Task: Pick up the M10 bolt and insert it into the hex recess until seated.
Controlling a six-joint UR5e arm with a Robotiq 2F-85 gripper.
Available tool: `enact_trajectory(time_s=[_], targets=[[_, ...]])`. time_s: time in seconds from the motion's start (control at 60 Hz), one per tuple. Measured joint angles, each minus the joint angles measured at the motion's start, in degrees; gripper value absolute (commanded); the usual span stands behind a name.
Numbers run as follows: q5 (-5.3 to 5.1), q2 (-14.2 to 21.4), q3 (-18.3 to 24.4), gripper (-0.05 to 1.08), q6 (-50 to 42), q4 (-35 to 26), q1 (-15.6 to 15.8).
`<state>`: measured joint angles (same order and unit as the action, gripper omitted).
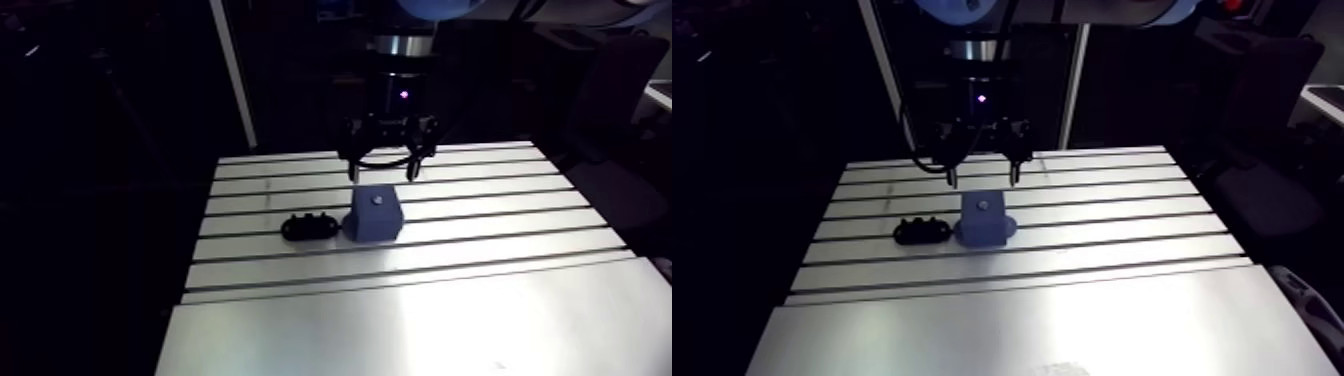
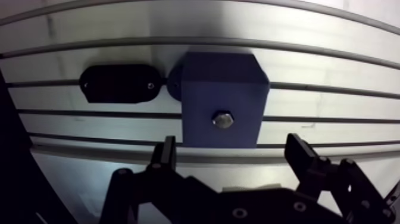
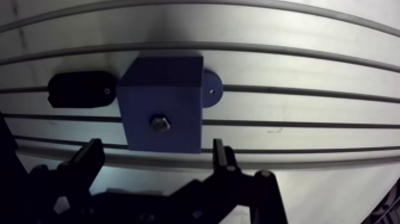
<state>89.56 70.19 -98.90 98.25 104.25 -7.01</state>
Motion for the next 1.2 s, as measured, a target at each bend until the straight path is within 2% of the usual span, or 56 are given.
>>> enact_trajectory(time_s=[0.217,0.317,0.333,0.35,0.367,0.383,0.4,0.417,0.433,0.45,0.467,0.483,0.5,0.517,0.533,0.55,0.567,0.583,0.617,0.717,0.867,1.2], targets=[[0.47,1.9,0.31,0.01,-0.1,0.03,0.15],[0.77,2.69,0.32,0.1,-0.11,0.01,0.25],[0.83,2.8,0.32,0.16,-0.11,-0.01,0.27],[0.85,2.88,0.31,0.16,-0.11,-0.02,0.28],[0.88,2.98,0.3,0.24,-0.11,-0.03,0.3],[0.9,3.07,0.29,0.24,-0.1,-0.04,0.32],[0.92,3.13,0.28,0.32,-0.1,-0.04,0.34],[0.92,3.21,0.27,0.32,-0.1,-0.05,0.36],[0.91,3.27,0.26,0.4,-0.09,-0.06,0.37],[0.9,3.33,0.25,0.4,-0.09,-0.07,0.39],[0.89,3.38,0.24,0.46,-0.08,-0.08,0.41],[0.87,3.42,0.22,0.46,-0.08,-0.09,0.43],[0.85,3.46,0.2,0.54,-0.07,-0.1,0.44],[0.82,3.51,0.18,0.54,-0.07,-0.11,0.46],[0.79,3.54,0.16,0.63,-0.06,-0.13,0.48],[0.76,3.57,0.14,0.63,-0.07,-0.13,0.49],[0.75,3.6,0.12,0.72,-0.07,-0.13,0.5],[0.73,3.64,0.09,0.72,-0.07,-0.13,0.52],[0.73,3.73,0.04,0.87,-0.1,-0.12,0.54],[0.68,4.15,-0.1,1.0,-0.28,0.24,0.63],[0.77,4.6,-0.43,1.07,-0.43,1.91,0.72],[0.92,4.26,-1.25,1.08,-0.17,3.99,1.0]])
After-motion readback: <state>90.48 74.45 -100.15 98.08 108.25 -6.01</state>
